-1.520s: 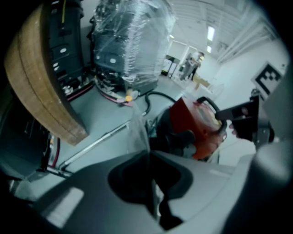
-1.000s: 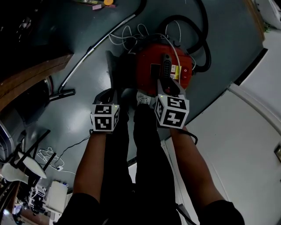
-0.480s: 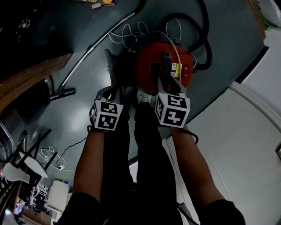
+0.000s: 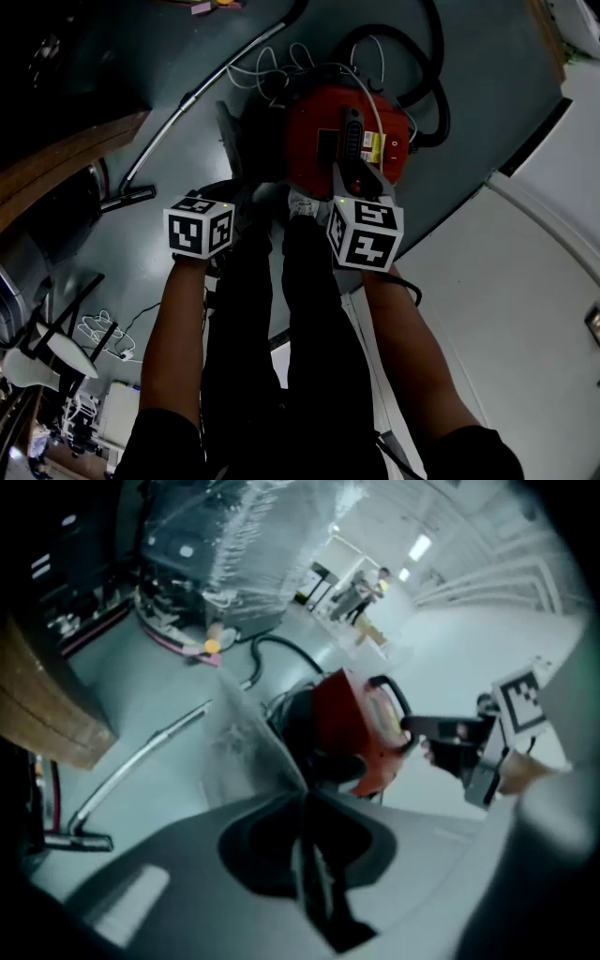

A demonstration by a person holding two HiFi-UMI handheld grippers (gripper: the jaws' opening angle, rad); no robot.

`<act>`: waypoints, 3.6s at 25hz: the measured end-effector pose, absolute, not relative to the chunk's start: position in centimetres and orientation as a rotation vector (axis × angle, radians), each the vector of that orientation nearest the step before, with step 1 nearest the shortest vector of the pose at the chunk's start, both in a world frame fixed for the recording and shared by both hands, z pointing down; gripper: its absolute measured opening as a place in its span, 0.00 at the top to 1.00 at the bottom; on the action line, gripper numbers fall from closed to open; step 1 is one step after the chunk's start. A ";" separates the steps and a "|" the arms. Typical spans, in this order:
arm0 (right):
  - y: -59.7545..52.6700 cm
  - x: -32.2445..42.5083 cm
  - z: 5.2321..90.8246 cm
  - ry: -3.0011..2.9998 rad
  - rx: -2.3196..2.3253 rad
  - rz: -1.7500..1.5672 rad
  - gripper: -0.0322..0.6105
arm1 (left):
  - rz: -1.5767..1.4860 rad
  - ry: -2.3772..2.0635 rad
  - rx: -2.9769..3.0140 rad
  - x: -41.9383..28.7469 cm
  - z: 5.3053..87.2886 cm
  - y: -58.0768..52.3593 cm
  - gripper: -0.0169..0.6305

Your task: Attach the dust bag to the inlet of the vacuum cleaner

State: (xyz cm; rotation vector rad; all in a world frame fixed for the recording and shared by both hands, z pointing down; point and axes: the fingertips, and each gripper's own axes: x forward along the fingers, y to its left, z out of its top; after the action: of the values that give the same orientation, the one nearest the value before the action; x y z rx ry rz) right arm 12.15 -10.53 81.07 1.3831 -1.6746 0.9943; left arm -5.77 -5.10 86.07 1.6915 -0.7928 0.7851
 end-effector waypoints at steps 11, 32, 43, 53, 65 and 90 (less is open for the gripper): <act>-10.5 12.2 81.0 -1.679 1.390 0.994 0.72 | 1.011 -0.662 1.932 -4.4 85.4 -4.8 0.93; -10.5 12.2 81.0 -1.678 1.391 0.987 0.72 | 0.986 -0.624 2.004 -3.1 85.9 -4.2 0.92; -10.5 12.1 81.1 -1.707 1.385 1.018 0.71 | 0.868 -0.794 1.871 -3.3 85.3 -3.9 0.83; -9.5 12.9 76.3 -1.694 1.494 0.967 0.94 | 0.759 -1.115 1.934 -5.3 77.8 -6.4 0.98; -11.1 10.6 57.0 -1.845 1.594 0.952 0.95 | 0.650 -1.153 2.041 -1.6 56.6 -11.5 0.98; -16.0 5.8 18.5 -2.478 1.693 0.338 0.95 | 0.319 -1.587 2.406 -2.8 18.0 -18.3 0.98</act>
State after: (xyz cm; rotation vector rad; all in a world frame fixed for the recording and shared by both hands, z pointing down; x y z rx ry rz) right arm 5.81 -16.03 18.45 1.6931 -2.4778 0.3375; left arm -2.82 -18.34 18.00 2.4056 -1.5869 0.3189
